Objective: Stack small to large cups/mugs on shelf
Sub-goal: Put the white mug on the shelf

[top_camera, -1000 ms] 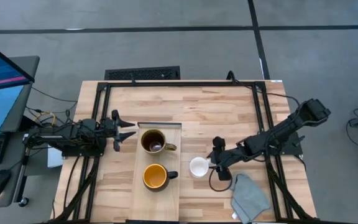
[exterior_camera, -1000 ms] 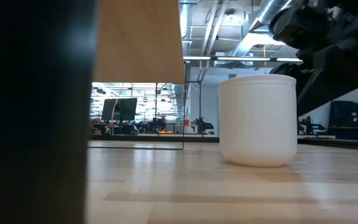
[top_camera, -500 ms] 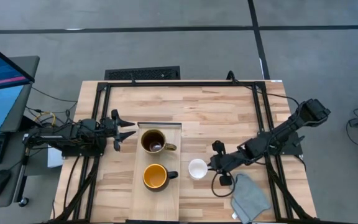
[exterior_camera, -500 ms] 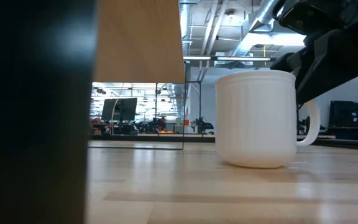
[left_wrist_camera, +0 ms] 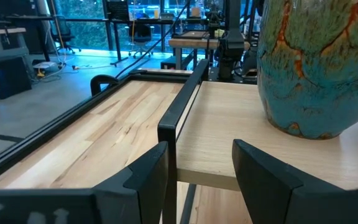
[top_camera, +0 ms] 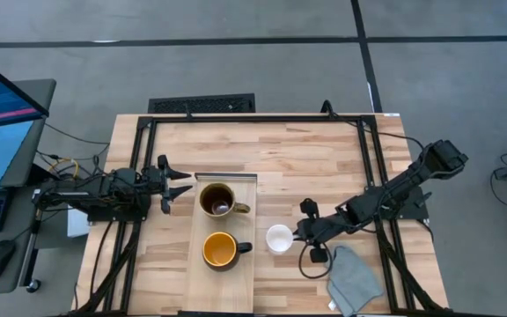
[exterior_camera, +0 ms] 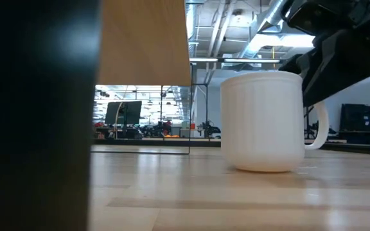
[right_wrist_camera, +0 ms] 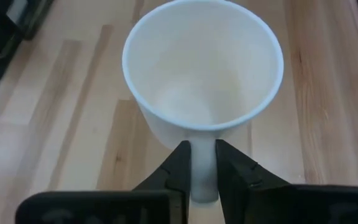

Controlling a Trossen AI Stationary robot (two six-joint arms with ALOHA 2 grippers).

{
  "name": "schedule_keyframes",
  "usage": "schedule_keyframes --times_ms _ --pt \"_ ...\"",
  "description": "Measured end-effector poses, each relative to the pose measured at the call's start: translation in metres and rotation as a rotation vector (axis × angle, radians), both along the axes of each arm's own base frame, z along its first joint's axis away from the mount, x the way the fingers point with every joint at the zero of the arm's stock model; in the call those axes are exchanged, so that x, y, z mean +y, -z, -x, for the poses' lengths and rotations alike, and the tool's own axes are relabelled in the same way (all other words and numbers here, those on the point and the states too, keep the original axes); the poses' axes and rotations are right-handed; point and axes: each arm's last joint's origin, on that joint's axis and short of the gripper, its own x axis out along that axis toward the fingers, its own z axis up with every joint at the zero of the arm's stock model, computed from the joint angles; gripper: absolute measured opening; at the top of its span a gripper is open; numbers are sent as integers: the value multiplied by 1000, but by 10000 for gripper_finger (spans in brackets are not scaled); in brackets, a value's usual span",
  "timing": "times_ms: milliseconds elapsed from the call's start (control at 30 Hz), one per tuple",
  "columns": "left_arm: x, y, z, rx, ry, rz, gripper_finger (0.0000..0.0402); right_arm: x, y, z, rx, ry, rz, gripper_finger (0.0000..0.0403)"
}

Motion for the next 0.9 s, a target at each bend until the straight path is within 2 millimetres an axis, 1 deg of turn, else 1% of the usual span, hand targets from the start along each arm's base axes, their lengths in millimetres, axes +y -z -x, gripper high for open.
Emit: schedule_keyframes --times_ms 133,467,700,900 --pt "0 0 0 0 0 0 169 3 -11 -5 -13 -1 -7 70" --pt "0 0 0 0 0 0 169 8 -42 -13 63 -3 34 69" --pt "0 0 0 0 0 0 169 21 -70 -14 65 -35 44 69" --pt "0 0 0 0 -1 0 169 35 -95 -8 61 -17 61 69"
